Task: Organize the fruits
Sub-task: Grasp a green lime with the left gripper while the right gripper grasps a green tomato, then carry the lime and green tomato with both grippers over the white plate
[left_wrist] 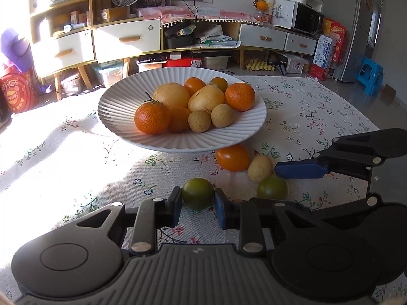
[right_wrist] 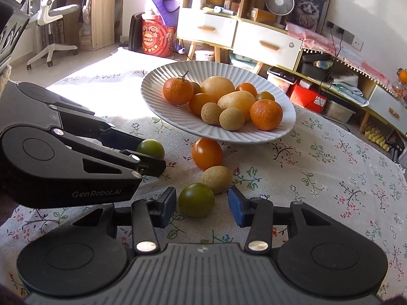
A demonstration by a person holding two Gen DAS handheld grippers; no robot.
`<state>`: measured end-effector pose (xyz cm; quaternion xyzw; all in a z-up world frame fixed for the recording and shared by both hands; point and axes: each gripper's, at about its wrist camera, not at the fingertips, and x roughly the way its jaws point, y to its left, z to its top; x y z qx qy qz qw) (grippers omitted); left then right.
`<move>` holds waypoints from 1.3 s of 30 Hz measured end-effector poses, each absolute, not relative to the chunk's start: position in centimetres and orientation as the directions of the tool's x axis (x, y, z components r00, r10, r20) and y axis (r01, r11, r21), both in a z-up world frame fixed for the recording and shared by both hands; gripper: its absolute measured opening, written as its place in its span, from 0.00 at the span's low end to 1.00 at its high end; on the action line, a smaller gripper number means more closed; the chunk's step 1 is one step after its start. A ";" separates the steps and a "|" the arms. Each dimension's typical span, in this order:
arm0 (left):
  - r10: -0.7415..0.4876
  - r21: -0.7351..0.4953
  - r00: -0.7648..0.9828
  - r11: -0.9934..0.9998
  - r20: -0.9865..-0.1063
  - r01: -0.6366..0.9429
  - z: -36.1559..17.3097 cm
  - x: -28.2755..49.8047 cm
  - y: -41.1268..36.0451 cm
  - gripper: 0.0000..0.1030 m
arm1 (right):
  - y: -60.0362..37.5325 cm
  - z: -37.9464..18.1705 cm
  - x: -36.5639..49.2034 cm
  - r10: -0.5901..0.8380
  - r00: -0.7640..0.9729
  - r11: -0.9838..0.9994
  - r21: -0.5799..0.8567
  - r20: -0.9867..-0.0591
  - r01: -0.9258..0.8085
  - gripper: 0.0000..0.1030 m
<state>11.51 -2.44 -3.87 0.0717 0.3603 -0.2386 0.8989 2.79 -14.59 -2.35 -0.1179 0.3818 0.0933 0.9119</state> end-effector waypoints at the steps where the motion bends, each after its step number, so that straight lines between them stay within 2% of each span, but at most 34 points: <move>1: -0.375 -0.043 0.626 0.877 -0.684 0.478 -3.8 11.5 -2.4 0.12 | -14.5 -2.3 2.7 0.077 0.693 0.954 -0.149 -0.717 -0.260 0.37; 9: -0.362 -0.044 0.622 0.884 -0.695 0.465 -3.7 11.2 -1.7 0.12 | -14.8 -2.2 2.6 0.076 0.694 0.955 -0.149 -0.716 -0.258 0.26; 24: -0.345 -0.042 0.611 0.891 -0.713 0.453 -3.3 11.1 -1.6 0.12 | -15.3 -1.7 2.3 0.088 0.681 0.955 -0.132 -0.727 -0.264 0.26; 39: -0.381 -0.102 0.630 0.896 -0.677 0.432 -1.1 10.9 -0.7 0.12 | -16.6 0.7 3.2 0.125 0.697 0.980 -0.021 -0.706 -0.197 0.26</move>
